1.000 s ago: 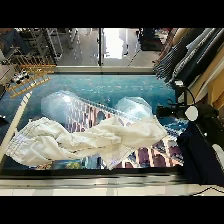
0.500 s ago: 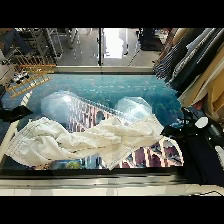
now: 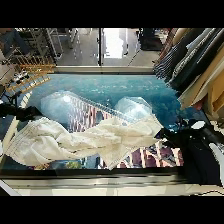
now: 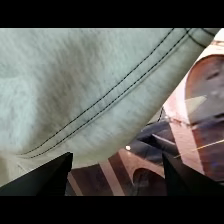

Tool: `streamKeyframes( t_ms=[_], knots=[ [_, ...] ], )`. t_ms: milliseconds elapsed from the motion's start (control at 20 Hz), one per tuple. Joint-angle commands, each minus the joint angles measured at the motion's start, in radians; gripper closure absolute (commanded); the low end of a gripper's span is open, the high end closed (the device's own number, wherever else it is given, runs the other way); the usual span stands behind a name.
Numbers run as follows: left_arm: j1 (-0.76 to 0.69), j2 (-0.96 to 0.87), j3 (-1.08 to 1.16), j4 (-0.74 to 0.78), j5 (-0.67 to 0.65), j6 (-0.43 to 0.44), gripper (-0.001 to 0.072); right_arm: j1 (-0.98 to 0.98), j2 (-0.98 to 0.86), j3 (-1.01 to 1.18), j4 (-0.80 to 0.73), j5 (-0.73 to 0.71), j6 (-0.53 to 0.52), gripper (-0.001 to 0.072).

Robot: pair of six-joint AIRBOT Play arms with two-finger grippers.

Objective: Fold the clothes and pants, and hang the long-sleeved shirts on hangers.

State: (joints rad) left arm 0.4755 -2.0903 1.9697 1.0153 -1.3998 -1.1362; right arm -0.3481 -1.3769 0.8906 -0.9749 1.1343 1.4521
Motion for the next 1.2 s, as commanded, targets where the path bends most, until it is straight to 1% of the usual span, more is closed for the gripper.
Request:
streamKeyframes(
  t_ms=[0,100,300,350,400,450,500,550,600,650,700,850,1000,1100,1150],
  knots=[
    [-0.016,-0.035,0.036,0.004,-0.096,0.035,0.0013,-0.002,-0.05,-0.001,0.045,-0.088,0.025,0.0079],
    [-0.03,-0.035,0.036,0.003,-0.109,0.071,0.0014,-0.002,-0.064,-0.001,0.084,-0.161,0.024,0.0079],
    [-0.053,-0.04,0.036,0.001,-0.123,0.079,0.0016,-0.002,-0.103,-0.001,0.141,-0.242,0.023,0.008],
    [-0.058,-0.047,0.035,0.002,-0.142,0.079,0.0045,-0.002,-0.111,-0.001,0.145,-0.258,0.023,0.0081],
    [-0.064,-0.058,0.035,0.002,-0.171,0.079,0.0181,-0.002,-0.114,-0.001,0.146,-0.275,0.023,0.0091],
    [-0.066,-0.066,0.034,0.003,-0.195,0.079,0.0331,-0.002,-0.114,-0.001,0.151,-0.293,0.024,0.0152],
    [-0.068,-0.07,0.033,0.001,-0.214,0.08,0.0483,-0.002,-0.114,-0.001,0.16,-0.306,0.024,0.0276],
    [-0.069,-0.069,0.033,0.001,-0.234,0.103,0.0673,-0.002,-0.114,0.003,0.163,-0.311,0.024,0.0459],
    [-0.069,-0.064,0.034,-0.013,-0.259,0.136,0.069,-0.002,-0.114,0.01,0.163,-0.312,0.023,0.0656],
    [-0.068,-0.053,0.034,-0.036,-0.277,0.14,0.0691,-0.002,-0.113,0.025,0.162,-0.302,0.021,0.0674],
    [-0.063,-0.031,0.034,-0.062,-0.28,0.139,0.0692,-0.002,-0.108,0.046,0.159,-0.277,0.01,0.0675],
    [-0.022,0.094,0.037,-0.172,-0.241,0.138,0.0693,-0.002,-0.031,0.126,0.141,-0.201,-0.053,0.0676],
    [0.053,0.267,0.063,-0.274,-0.198,0.135,0.0692,-0.002,0.131,0.217,0.055,-0.167,-0.06,0.0677],
    [0.13,0.405,0.063,-0.352,-0.128,0.126,0.0692,-0.002,0.253,0.284,-0.022,-0.154,-0.059,0.0678],
    [0.174,0.47,0.063,-0.397,-0.085,0.107,0.0692,-0.002,0.319,0.324,-0.063,-0.154,-0.059,0.0678]
  ],
)
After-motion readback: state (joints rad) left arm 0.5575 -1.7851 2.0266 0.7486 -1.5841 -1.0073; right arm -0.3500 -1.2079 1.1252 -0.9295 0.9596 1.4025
